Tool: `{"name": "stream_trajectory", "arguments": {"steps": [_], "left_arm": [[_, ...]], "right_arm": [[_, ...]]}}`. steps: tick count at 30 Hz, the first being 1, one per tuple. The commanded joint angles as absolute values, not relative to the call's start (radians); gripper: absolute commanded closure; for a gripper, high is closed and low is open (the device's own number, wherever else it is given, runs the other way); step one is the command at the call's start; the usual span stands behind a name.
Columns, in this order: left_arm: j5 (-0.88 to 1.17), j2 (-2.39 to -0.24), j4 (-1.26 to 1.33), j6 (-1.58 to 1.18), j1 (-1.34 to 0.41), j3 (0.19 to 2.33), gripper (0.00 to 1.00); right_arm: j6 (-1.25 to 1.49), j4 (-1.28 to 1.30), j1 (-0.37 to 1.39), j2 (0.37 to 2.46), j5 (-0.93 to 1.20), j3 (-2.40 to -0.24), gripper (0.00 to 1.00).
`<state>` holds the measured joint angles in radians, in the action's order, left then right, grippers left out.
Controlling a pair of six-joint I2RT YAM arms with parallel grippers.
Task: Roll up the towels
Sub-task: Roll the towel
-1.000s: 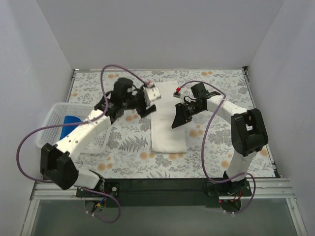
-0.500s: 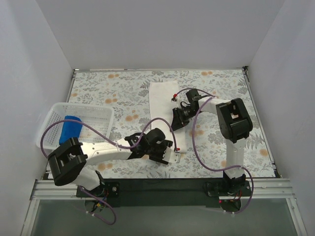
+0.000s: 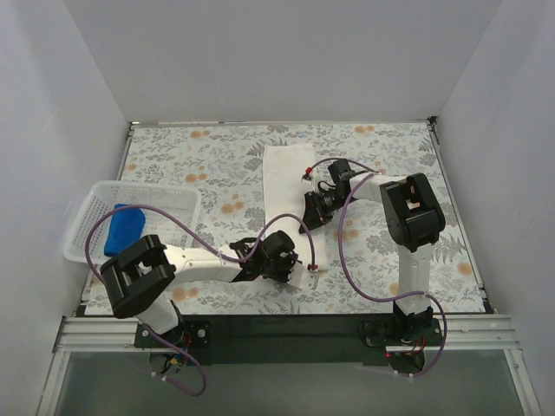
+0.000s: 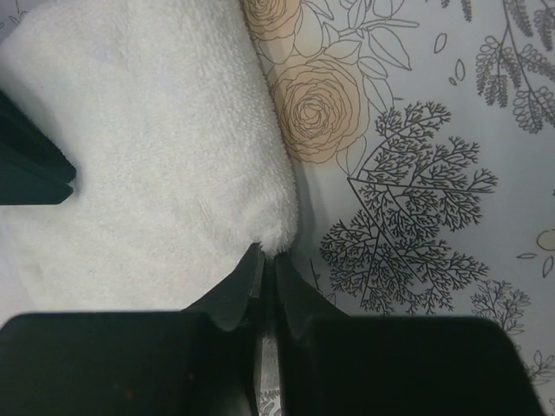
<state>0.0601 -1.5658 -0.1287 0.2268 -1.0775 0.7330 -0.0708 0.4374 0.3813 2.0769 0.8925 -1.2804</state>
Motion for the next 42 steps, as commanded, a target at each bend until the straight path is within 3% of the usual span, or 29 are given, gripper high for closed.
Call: {"name": "stream_trajectory", "arguments": {"steps": [1, 8, 14, 19, 24, 28, 42], "left_arm": [[0.162, -1.520, -0.207, 0.218, -1.083, 0.724, 1.00], [0.388, -1.422, -0.425, 0.124, -1.091, 0.762, 1.00], [0.491, -1.407, -0.560, 0.075, -1.088, 0.868, 1.00], [0.603, -1.488, -0.695, 0.094, -1.017, 1.003, 1.00], [0.696, -1.587, -0.765, 0.113, -0.887, 1.135, 1.00], [0.738, -1.672, -0.804, 0.132, -0.787, 1.241, 1.00], [0.779, -1.841, -0.693, 0.077, -0.611, 1.331, 1.00]], "right_arm": [[-0.098, 0.428, 0.391, 2.086, 0.876, -1.209, 0.73], [-0.090, 0.396, 0.433, 1.936, 0.894, -1.094, 0.74], [-0.149, 0.526, 0.422, 1.873, 0.884, -1.199, 0.68], [-0.204, 0.624, 0.381, 1.849, 0.908, -1.304, 0.53], [-0.244, 0.655, 0.321, 1.813, 0.891, -1.331, 0.46], [-0.287, 0.724, 0.281, 1.806, 0.891, -1.370, 0.35], [-0.348, 0.779, 0.222, 1.758, 0.899, -1.359, 0.33]]}}
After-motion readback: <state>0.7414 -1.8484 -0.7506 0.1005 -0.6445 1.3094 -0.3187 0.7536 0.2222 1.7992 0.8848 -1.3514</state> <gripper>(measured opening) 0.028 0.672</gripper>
